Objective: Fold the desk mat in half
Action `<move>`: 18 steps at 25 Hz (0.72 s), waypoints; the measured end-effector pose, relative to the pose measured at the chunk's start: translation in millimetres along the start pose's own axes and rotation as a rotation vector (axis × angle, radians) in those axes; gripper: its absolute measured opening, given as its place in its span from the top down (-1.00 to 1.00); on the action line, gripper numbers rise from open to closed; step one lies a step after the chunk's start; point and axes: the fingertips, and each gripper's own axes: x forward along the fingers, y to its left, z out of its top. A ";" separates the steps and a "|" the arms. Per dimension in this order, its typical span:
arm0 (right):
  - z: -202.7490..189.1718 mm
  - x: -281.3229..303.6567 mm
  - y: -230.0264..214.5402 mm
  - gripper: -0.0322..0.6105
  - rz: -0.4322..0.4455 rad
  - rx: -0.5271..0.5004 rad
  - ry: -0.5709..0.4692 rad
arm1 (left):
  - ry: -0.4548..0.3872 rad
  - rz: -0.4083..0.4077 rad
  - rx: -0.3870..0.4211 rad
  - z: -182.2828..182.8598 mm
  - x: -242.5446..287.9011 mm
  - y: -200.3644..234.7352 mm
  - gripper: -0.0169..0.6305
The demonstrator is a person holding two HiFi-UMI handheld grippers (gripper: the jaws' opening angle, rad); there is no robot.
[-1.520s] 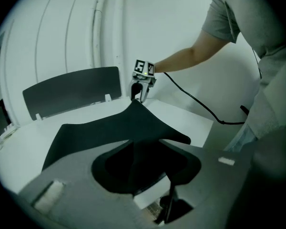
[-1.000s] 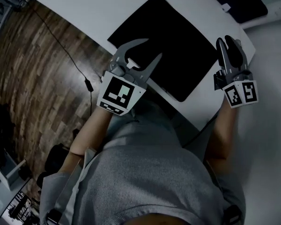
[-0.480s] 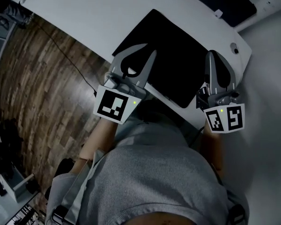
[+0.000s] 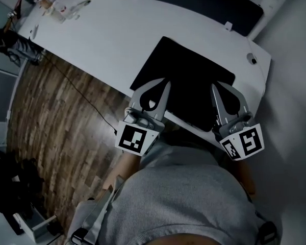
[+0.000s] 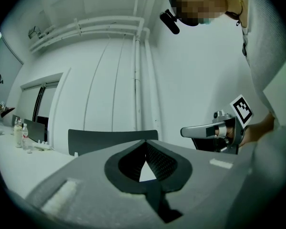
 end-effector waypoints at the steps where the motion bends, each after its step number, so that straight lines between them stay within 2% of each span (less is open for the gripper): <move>1: 5.2 -3.9 1.9 0.90 -0.001 0.004 0.002 | 0.001 -0.003 -0.001 4.7 -0.2 -2.6 0.94; 7: 0.1 -12.9 1.5 0.90 0.003 0.010 0.043 | 0.004 -0.035 0.019 10.4 12.2 -15.4 0.94; 11: -10.2 -13.5 -7.1 0.90 -0.040 -0.018 0.088 | -0.010 -0.050 0.025 13.0 19.9 -19.6 0.94; 18: -7.8 -11.0 -5.4 0.90 -0.014 -0.056 0.103 | -0.017 -0.057 0.029 16.9 23.5 -21.9 0.94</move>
